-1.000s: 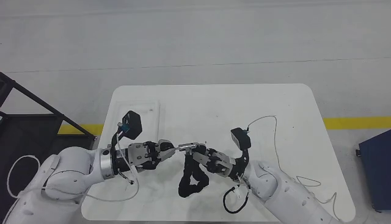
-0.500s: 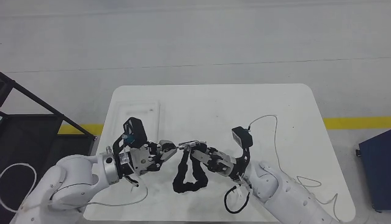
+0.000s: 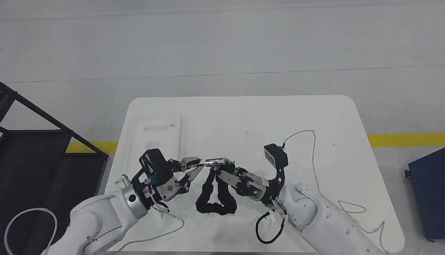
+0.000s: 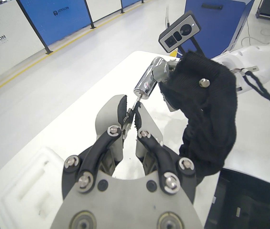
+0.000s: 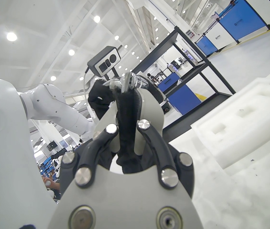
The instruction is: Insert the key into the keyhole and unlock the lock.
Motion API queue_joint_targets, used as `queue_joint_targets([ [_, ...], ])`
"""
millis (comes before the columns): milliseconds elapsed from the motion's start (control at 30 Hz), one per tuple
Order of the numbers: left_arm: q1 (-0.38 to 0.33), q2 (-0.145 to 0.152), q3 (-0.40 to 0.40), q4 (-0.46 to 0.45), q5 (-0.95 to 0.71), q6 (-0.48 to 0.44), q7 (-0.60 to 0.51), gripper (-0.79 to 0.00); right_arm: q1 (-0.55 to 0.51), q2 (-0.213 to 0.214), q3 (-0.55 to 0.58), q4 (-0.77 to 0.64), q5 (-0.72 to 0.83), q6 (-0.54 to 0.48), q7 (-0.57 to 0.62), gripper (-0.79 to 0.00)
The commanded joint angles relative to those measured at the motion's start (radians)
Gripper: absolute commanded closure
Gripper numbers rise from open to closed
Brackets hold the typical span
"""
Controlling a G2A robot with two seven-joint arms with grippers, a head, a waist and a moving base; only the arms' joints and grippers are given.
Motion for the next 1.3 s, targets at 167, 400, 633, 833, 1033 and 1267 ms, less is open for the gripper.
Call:
queue_joint_targets([
  [167, -0.086, -0.01, 0.046, 0.148, 0.178, 0.018, 0.15, 0.0, -0.002, -0.002, 0.001, -0.002, 0.012, 0.0, 0.009, 0.0],
  [400, -0.325, -0.034, 0.163, 0.397, 0.25, 0.0, 0.273, 0.0, -0.003, -0.005, 0.003, 0.0, 0.019, 0.0, 0.019, 0.0],
  [633, -0.429, -0.062, 0.281, 0.478, 0.277, 0.022, 0.314, 0.0, -0.006, -0.007, 0.011, 0.001, 0.023, 0.0, 0.025, 0.0],
  [833, -0.45, -0.074, 0.312, 0.506, 0.037, -0.098, 0.14, 0.0, -0.01, -0.008, 0.02, 0.001, 0.021, 0.0, 0.028, 0.0],
  [1033, -0.462, -0.071, 0.288, 0.486, -0.406, -0.164, -0.208, 0.0, -0.023, -0.005, 0.056, -0.012, -0.007, 0.0, -0.02, 0.0],
  [1267, -0.413, -0.031, 0.196, 0.408, -1.112, -0.171, -0.707, -0.354, -0.033, -0.01, 0.077, -0.026, 0.001, 0.0, -0.105, 0.0],
])
